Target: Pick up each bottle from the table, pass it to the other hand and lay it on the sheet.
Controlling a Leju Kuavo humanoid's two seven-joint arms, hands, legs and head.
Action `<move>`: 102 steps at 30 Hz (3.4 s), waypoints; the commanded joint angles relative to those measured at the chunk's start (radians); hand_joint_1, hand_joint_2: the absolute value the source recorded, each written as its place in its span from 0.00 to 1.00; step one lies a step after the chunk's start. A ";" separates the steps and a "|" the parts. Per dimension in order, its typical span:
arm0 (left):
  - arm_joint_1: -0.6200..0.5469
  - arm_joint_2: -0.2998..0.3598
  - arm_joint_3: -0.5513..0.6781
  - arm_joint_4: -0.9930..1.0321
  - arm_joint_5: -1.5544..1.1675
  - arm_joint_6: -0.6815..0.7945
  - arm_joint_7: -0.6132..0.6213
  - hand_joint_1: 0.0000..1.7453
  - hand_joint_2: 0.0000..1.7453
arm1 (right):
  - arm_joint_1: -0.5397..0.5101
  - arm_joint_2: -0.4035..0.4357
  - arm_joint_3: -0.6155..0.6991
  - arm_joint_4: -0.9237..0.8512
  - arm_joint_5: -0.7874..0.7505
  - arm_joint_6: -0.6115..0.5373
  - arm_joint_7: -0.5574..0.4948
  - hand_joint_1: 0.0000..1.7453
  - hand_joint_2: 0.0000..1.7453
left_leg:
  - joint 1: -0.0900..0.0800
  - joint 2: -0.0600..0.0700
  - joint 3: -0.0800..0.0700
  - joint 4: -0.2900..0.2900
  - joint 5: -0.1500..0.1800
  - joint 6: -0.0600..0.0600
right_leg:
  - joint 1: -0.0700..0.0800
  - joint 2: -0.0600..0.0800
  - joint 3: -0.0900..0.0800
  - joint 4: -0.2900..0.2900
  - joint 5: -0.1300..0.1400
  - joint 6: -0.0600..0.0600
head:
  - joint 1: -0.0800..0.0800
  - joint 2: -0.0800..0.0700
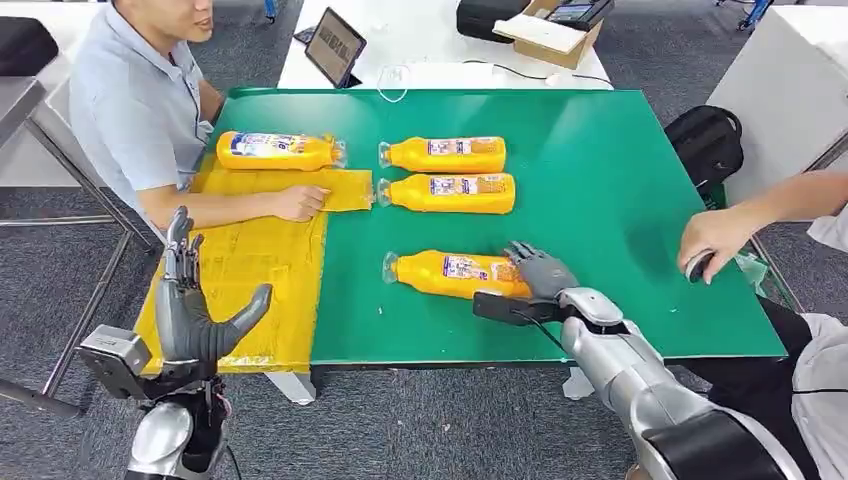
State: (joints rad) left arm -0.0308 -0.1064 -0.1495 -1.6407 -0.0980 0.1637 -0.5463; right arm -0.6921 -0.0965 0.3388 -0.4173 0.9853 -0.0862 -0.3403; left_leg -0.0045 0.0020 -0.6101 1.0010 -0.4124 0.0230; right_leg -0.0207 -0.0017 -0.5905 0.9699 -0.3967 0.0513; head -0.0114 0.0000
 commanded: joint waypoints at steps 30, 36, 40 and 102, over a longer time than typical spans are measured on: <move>-0.026 0.033 -0.002 0.075 0.051 -0.073 0.019 0.00 1.00 | 0.049 0.012 0.079 0.045 -0.092 0.020 -0.101 1.00 1.00 | 0.002 -0.002 0.004 -0.002 -0.001 -0.002 | 0.002 -0.002 0.004 -0.002 -0.001 -0.003 | 0.000 0.000; -0.029 0.033 -0.001 0.083 0.061 -0.086 0.023 0.00 1.00 | 0.067 0.020 0.064 0.044 -0.129 0.031 -0.117 1.00 1.00 | 0.002 -0.001 0.003 -0.002 -0.001 -0.002 | 0.002 -0.001 0.003 -0.002 -0.001 -0.002 | 0.000 0.000; -0.026 0.013 0.025 0.075 0.097 -0.077 0.013 0.00 1.00 | 0.104 0.040 -0.014 0.006 -0.241 0.033 -0.182 1.00 1.00 | 0.003 -0.002 0.004 -0.002 -0.001 -0.002 | 0.003 -0.002 0.005 -0.003 -0.001 -0.003 | 0.000 0.000; -0.029 0.046 -0.191 0.129 0.105 -0.410 0.049 0.00 1.00 | 0.314 0.282 0.199 -0.427 -0.611 0.069 -0.358 1.00 1.00 | 0.002 -0.002 -0.006 -0.001 -0.001 -0.002 | 0.001 -0.001 -0.005 0.000 -0.002 -0.002 | 0.000 0.000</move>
State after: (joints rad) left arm -0.0046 -0.0980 -0.2815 -1.5759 -0.0061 -0.2167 -0.5016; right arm -0.3076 0.1804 0.4822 -0.9811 0.3769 -0.0137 -0.7015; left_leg -0.0038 0.0009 -0.6192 1.0005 -0.4125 0.0225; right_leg -0.0202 -0.0025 -0.5993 0.9705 -0.3976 0.0508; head -0.0111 0.0000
